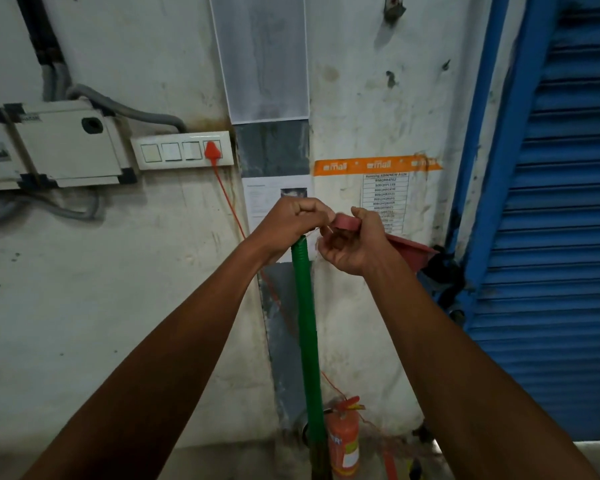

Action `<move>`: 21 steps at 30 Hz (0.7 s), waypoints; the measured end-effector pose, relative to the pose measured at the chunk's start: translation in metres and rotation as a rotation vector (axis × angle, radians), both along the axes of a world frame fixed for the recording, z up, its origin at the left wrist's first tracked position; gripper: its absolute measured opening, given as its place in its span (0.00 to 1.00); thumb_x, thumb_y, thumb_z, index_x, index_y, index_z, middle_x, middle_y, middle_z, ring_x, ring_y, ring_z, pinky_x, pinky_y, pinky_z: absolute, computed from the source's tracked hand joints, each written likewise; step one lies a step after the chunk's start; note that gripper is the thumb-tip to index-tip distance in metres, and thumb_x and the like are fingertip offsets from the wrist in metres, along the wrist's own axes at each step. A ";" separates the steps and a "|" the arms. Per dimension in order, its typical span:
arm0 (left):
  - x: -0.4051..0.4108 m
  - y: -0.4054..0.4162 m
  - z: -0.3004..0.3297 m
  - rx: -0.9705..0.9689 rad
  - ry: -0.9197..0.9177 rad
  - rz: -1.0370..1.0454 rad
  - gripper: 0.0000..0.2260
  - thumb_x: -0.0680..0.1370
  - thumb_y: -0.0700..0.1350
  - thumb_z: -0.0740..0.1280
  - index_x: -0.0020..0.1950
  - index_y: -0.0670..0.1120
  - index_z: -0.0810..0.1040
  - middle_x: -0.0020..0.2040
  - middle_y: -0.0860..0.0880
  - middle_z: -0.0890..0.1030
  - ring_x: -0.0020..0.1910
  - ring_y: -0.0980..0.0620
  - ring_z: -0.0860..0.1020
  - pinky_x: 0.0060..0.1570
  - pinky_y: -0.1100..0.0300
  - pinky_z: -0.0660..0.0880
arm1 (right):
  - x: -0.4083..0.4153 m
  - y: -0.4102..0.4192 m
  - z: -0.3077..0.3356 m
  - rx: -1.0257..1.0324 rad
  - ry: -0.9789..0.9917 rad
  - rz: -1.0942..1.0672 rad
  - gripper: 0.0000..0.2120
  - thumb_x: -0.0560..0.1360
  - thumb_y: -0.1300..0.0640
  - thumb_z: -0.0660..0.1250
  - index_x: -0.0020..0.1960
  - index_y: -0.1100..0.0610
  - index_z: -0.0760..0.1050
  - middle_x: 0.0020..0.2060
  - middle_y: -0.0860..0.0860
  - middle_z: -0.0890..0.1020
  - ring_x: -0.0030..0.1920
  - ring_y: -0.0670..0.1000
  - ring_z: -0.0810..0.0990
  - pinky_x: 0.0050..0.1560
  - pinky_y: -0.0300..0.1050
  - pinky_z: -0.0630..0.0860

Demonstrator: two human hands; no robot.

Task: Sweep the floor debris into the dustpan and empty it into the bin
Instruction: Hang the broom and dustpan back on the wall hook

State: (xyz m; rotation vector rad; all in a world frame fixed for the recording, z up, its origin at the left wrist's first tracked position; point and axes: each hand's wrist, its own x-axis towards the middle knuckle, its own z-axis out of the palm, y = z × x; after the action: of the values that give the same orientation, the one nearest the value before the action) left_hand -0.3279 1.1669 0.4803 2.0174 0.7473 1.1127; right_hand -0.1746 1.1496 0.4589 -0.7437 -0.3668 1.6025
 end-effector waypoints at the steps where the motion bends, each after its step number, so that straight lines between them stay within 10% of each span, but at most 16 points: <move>1: 0.006 0.011 0.001 -0.008 -0.024 -0.015 0.07 0.81 0.36 0.68 0.52 0.36 0.85 0.44 0.45 0.85 0.45 0.53 0.82 0.50 0.64 0.77 | 0.005 0.010 0.002 0.002 0.000 -0.008 0.21 0.82 0.44 0.59 0.50 0.62 0.79 0.41 0.59 0.83 0.45 0.54 0.79 0.52 0.50 0.79; 21: 0.084 0.125 0.058 -0.296 0.094 -0.221 0.16 0.85 0.46 0.65 0.37 0.46 0.75 0.30 0.53 0.67 0.32 0.54 0.60 0.35 0.62 0.60 | 0.091 0.128 0.029 0.016 -0.157 0.031 0.24 0.84 0.43 0.55 0.50 0.61 0.79 0.38 0.58 0.83 0.41 0.54 0.80 0.43 0.49 0.78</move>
State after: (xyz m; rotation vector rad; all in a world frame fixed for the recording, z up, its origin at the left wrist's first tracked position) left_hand -0.2437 1.2922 0.5384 1.8559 0.6734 0.7384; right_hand -0.0837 1.2772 0.4883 -0.8576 -0.5064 1.5722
